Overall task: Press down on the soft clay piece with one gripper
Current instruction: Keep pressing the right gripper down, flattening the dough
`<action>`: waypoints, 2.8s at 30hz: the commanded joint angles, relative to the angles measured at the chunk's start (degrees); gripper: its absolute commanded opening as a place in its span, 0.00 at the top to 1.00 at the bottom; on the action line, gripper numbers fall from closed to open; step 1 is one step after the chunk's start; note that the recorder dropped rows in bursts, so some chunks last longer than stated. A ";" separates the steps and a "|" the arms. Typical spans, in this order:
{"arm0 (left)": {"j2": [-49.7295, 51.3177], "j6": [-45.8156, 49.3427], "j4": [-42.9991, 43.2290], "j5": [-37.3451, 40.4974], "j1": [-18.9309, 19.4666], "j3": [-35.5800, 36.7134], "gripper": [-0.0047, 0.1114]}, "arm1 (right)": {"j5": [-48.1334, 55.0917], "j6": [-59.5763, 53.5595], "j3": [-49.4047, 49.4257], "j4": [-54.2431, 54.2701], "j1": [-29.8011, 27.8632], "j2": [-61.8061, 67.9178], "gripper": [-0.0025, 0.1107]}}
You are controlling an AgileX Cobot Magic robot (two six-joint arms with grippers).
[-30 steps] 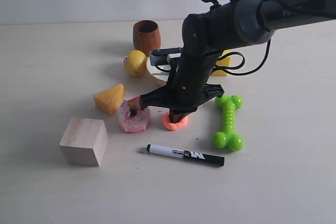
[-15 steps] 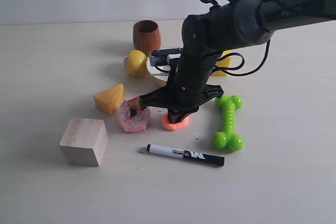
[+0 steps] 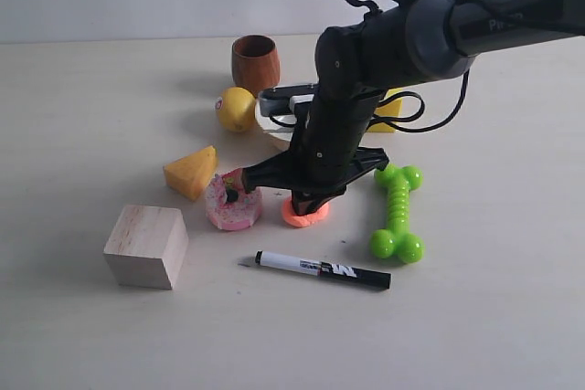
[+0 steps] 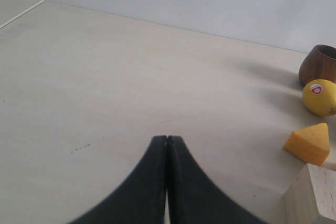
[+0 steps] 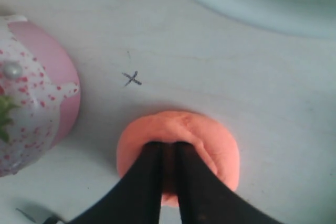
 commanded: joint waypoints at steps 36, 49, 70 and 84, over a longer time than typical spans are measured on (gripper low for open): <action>-0.39 0.17 -0.35 -0.06 -0.28 0.15 0.96 | 2.05 -0.17 1.43 -3.57 0.17 0.53 0.97; -0.39 0.17 -0.35 -0.06 -0.28 0.15 0.96 | 2.05 -0.47 1.43 -3.82 0.17 0.32 0.97; -0.39 0.17 -0.35 -0.06 -0.28 0.15 0.96 | -0.32 -2.63 1.43 -3.48 0.17 -2.70 0.97; -0.39 0.17 -0.35 -0.06 -0.28 0.15 0.96 | -2.28 -3.03 1.43 -3.48 0.17 -4.81 0.97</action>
